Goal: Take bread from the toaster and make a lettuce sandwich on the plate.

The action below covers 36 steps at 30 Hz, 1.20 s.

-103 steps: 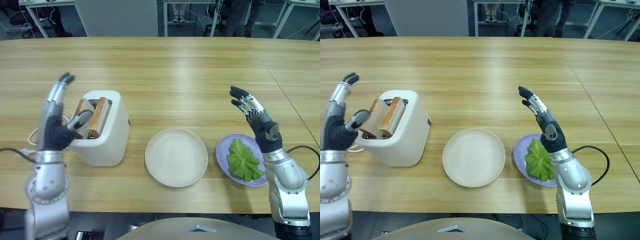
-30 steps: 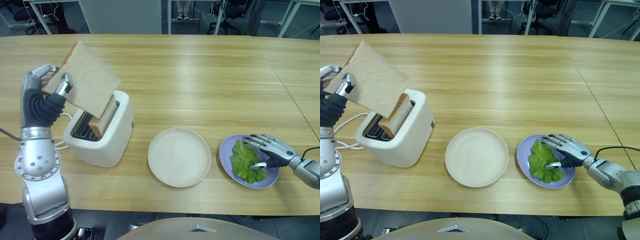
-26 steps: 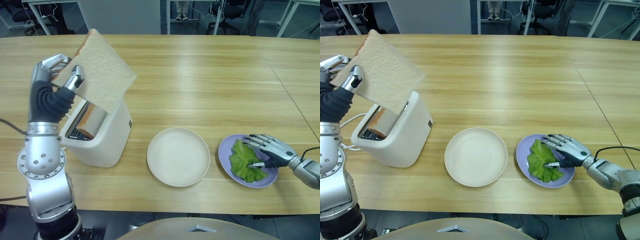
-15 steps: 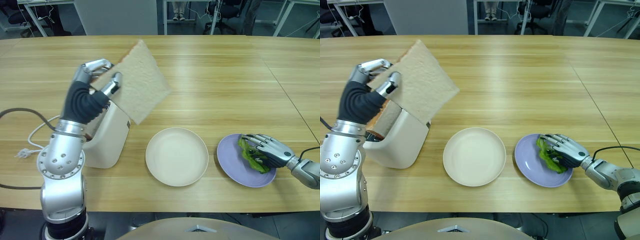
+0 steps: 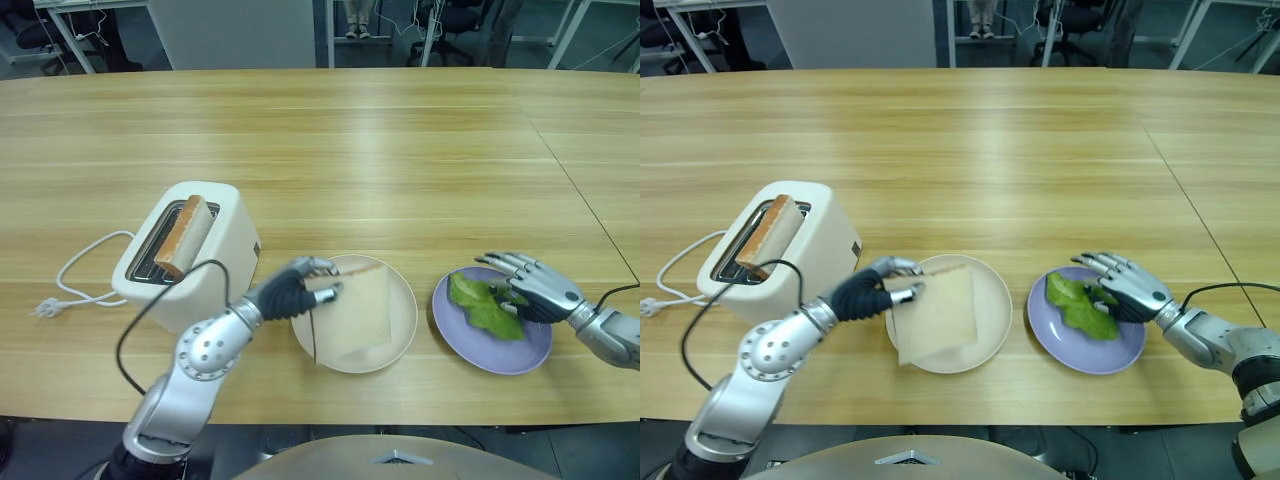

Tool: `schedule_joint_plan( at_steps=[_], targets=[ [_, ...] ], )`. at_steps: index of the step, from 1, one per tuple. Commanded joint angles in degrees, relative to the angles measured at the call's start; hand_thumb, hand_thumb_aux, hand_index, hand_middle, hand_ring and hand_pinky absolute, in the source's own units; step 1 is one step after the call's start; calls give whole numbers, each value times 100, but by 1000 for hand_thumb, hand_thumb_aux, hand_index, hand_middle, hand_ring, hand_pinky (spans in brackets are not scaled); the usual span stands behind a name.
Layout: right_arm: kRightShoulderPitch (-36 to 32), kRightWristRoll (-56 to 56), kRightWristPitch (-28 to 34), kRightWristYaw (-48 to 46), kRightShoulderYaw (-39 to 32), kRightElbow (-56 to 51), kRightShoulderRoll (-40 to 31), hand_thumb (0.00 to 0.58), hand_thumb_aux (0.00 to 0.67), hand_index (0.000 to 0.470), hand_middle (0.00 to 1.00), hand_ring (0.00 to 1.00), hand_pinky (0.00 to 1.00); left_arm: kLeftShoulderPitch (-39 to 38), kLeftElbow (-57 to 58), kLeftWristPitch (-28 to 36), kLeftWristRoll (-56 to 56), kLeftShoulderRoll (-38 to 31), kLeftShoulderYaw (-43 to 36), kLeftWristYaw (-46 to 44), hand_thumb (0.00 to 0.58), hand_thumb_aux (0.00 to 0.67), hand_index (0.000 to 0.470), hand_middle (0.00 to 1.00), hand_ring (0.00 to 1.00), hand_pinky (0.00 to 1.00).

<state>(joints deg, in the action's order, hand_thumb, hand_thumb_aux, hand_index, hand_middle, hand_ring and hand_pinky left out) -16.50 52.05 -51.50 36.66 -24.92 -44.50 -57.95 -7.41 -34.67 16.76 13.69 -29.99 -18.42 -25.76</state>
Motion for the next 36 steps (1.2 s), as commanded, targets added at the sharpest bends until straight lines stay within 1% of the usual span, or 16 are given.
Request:
schedule_joint_plan(
  at_steps=[1,5,8,13,17,20,21,22,23,24,31,36],
  targets=[
    [284,-601,-45,-574,387,934,-82,580,670,460,0,0,0,413,1145,-341,310,241,-388,108,580,670,460,1000,1000,1000],
    [675,-1144,128,-1296,788,2180,-58,580,670,460,0,0,0,962,2345,-749,647,641,-545,535,580,670,460,1000,1000,1000],
    [913,-1459,272,-1786,1025,2877,11,580,670,460,0,0,0,1206,2881,-1131,1006,781,-631,919,580,670,460,1000,1000,1000],
    [1162,-1816,469,-2389,1352,3645,181,580,670,460,0,0,0,1377,3104,-1390,1170,1000,-526,1256,580,670,460,1000,1000,1000],
    [1256,-1970,583,-2780,1535,4032,376,580,670,460,0,0,0,1442,3344,-1467,1362,958,-597,1250,580,670,460,1000,1000,1000],
    [1237,-2072,659,-3037,1586,4254,561,580,670,460,0,0,0,1352,3442,-1465,1568,793,-834,968,580,670,460,1000,1000,1000],
    [1208,-2103,685,-3124,1584,4298,629,580,670,460,0,0,0,1306,3419,-1466,1723,706,-940,891,456,360,247,1000,1000,1000],
    [1168,-2099,703,-3210,1572,4324,702,580,670,460,0,0,0,1272,3404,-1422,1901,631,-1036,842,0,0,0,816,816,816],
    [1133,-2092,712,-3287,1560,4332,778,580,670,460,0,0,0,1266,3402,-1403,2088,564,-1112,831,0,0,0,212,212,212],
    [1085,-2075,727,-3368,1534,4332,865,580,670,460,0,0,0,1272,3387,-1386,2302,497,-1160,886,0,0,0,0,0,0],
    [883,-1911,754,-3869,1266,4278,1458,580,670,460,0,0,0,1389,3003,-1303,3024,328,-1000,1168,0,0,0,0,0,0],
    [848,-1791,764,-4235,964,4216,1785,580,670,460,0,0,0,1407,2458,-1197,3323,201,-542,1431,0,0,0,0,0,0]
  ],
)
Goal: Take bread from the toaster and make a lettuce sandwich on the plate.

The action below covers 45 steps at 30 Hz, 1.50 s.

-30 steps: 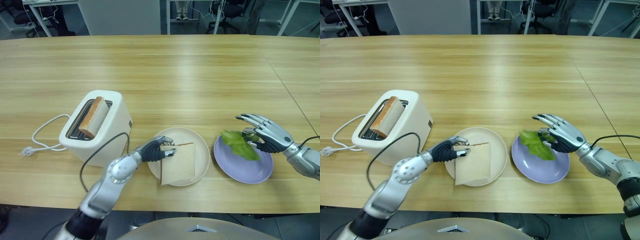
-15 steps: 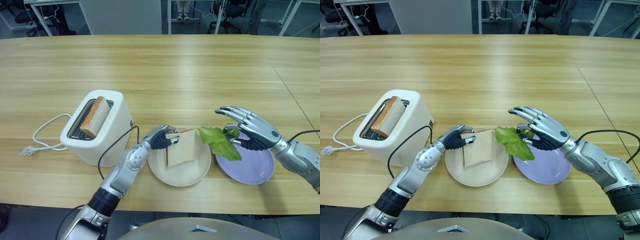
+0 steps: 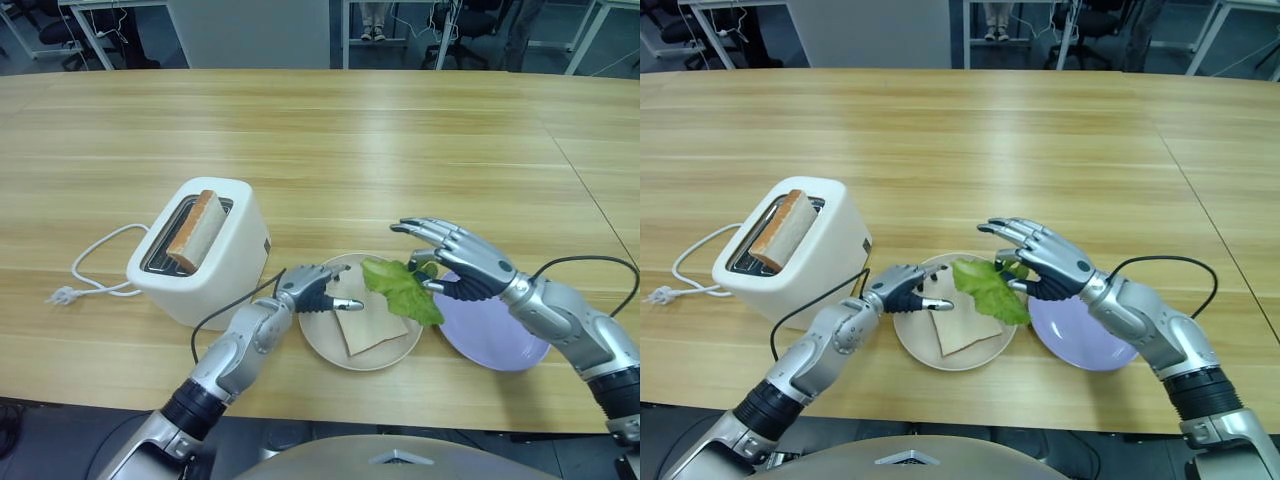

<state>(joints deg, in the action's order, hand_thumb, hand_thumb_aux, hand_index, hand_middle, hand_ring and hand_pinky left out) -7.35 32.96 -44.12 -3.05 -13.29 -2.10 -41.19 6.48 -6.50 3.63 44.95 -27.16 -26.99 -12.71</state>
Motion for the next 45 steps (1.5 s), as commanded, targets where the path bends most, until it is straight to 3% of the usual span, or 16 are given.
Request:
schedule_joint_plan(
  at_steps=[1,9,20,21,22,30,45],
  targets=[
    [-68,129,25,-327,-258,-51,159,580,670,460,0,0,0,-11,-513,154,243,-109,448,182,0,0,0,0,0,0],
    [-248,400,4,-404,-578,-508,522,580,670,460,0,0,0,-790,-2032,466,350,-417,1560,31,0,0,0,0,0,0],
    [-610,1469,267,250,-816,-1036,824,580,670,460,0,0,0,-1981,-3802,684,599,-383,3155,-188,0,0,0,0,0,0],
    [-610,1481,289,257,-825,-1030,835,79,47,32,0,0,0,-2064,-3871,701,704,-389,3302,-190,0,0,0,0,0,0],
    [-602,1486,304,253,-833,-1010,842,0,0,0,0,0,0,-2158,-3912,706,869,-420,3467,-185,0,0,0,0,0,0],
    [-166,1170,452,196,-630,-442,778,0,0,0,0,0,0,-2364,-3340,849,2223,-534,4226,-197,0,0,0,0,0,0],
    [835,-156,967,-252,99,1163,798,0,0,0,0,0,0,-1752,-1130,1114,2577,-610,3552,-138,0,0,0,0,0,0]
  ],
)
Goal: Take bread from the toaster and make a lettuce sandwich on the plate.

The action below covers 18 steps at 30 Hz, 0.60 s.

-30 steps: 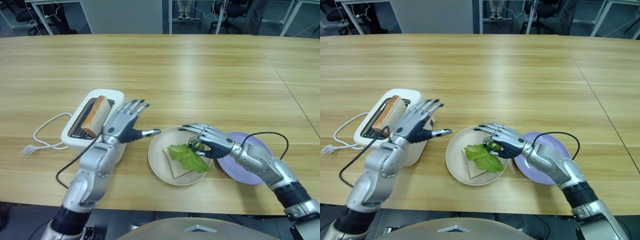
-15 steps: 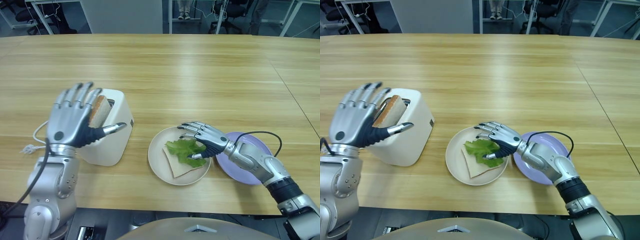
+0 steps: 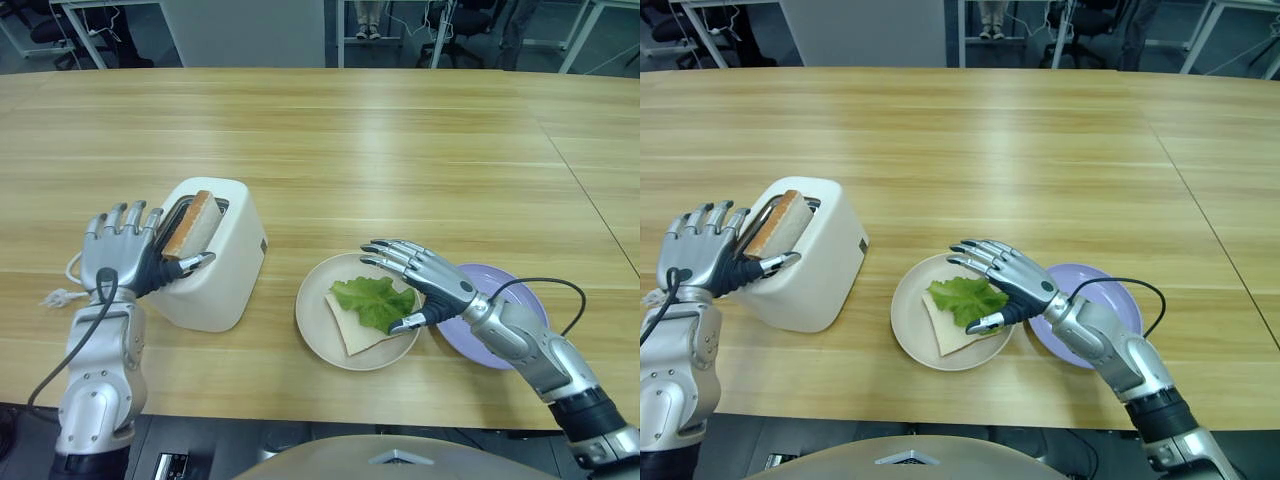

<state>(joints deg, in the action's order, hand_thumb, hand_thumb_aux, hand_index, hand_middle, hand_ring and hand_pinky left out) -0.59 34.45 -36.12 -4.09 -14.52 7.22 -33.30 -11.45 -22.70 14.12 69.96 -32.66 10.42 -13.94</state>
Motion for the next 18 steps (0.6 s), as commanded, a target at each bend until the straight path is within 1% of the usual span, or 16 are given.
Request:
schedule_joint_plan(
  at_steps=[1,2,3,4,5,6,11,12,15,17,18],
  targets=[
    [197,-383,200,-169,268,267,14,0,0,0,0,0,0,72,529,78,56,-66,-202,5,0,0,0,0,0,0],
    [239,-443,232,-187,316,304,14,0,0,0,0,0,0,114,557,78,14,-74,-211,41,0,0,0,0,0,0],
    [287,-493,258,-204,363,339,13,0,0,0,0,0,0,160,567,75,-31,-78,-218,79,340,239,164,0,0,0],
    [335,-537,277,-220,401,368,18,0,0,0,0,0,0,206,574,51,-77,-89,-220,147,436,336,231,0,0,0],
    [383,-571,290,-235,430,390,28,0,0,0,0,0,0,250,555,20,-150,-83,-214,220,436,336,231,0,0,0],
    [431,-599,307,-253,453,410,38,0,0,0,0,0,0,284,502,-12,-234,-71,-216,248,580,670,460,0,0,0],
    [600,-567,280,-274,491,413,44,0,0,0,0,0,0,436,167,-270,-898,129,-158,590,580,670,460,0,0,0],
    [606,-574,279,-286,497,412,43,0,0,0,0,0,0,450,97,-318,-1060,185,-124,653,580,670,460,1000,1000,1000],
    [617,-582,269,-315,504,394,34,0,0,0,0,0,0,514,-202,-464,-1588,392,23,839,580,670,460,1000,1000,1000],
    [643,-556,253,-327,489,381,25,0,0,0,0,0,0,635,-444,-514,-2247,672,206,897,580,670,460,1000,1000,1000],
    [655,-547,246,-331,484,380,26,0,0,0,0,0,0,683,-541,-558,-2394,724,281,966,580,670,460,1000,1000,1000]
  ],
)
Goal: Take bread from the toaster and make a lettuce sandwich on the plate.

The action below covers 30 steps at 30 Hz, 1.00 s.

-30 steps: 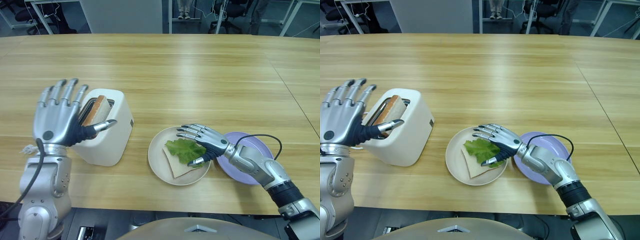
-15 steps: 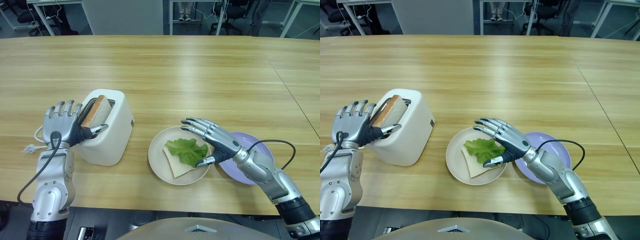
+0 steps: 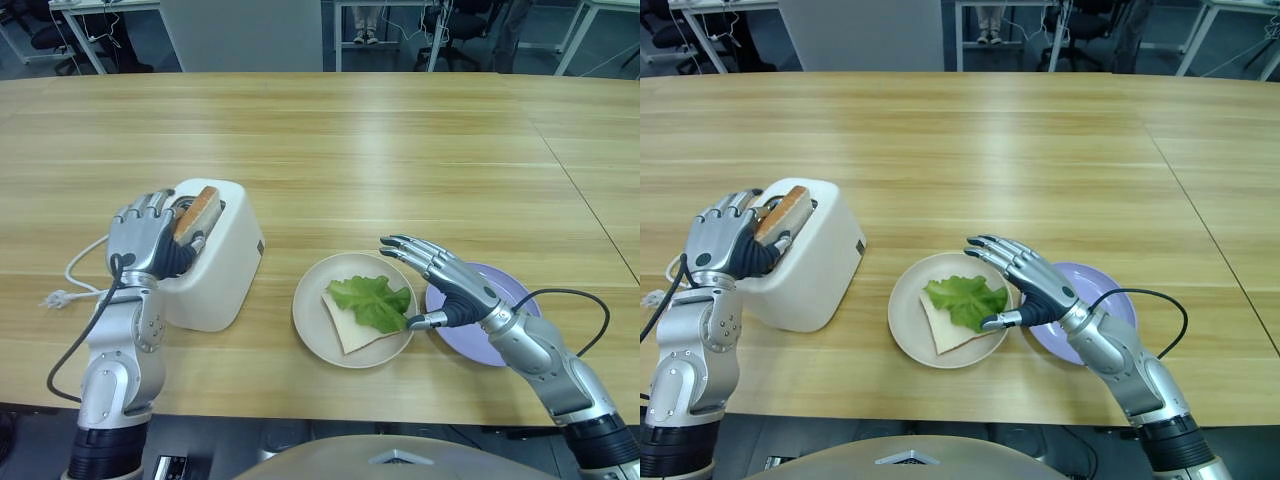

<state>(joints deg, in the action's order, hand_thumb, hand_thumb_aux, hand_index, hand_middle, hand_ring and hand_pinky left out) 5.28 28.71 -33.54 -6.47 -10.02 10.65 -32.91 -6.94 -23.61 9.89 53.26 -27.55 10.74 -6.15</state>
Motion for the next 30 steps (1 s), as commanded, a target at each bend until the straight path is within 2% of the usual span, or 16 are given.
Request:
schedule_joint_plan(
  at_steps=[1,6,11,19,25,30],
  targets=[
    [81,40,-19,-95,31,43,-10,0,0,0,0,0,0,321,-544,-170,-1026,321,390,231,580,670,460,1000,1000,1000],
    [126,113,-63,-81,30,88,-1,0,0,0,0,0,0,653,-947,-297,-1928,532,845,331,580,670,460,1000,1000,1000],
    [152,244,-132,-7,74,172,17,0,0,0,0,0,0,713,-1444,-154,-2575,764,709,46,580,670,460,1000,1000,1000],
    [296,498,-619,337,520,688,-74,0,0,0,0,0,0,358,-1929,195,-3300,645,-605,-1301,580,670,460,1000,1000,1000],
    [465,1218,-1125,924,1294,1176,-161,0,0,0,0,0,0,379,-1191,48,-3178,468,-1719,-1752,580,670,460,1000,1000,1000],
    [716,1309,-1250,605,1333,1415,-385,0,0,0,0,0,0,631,-324,-79,-3266,601,-2416,-1910,580,670,460,1000,1000,1000]
  ],
)
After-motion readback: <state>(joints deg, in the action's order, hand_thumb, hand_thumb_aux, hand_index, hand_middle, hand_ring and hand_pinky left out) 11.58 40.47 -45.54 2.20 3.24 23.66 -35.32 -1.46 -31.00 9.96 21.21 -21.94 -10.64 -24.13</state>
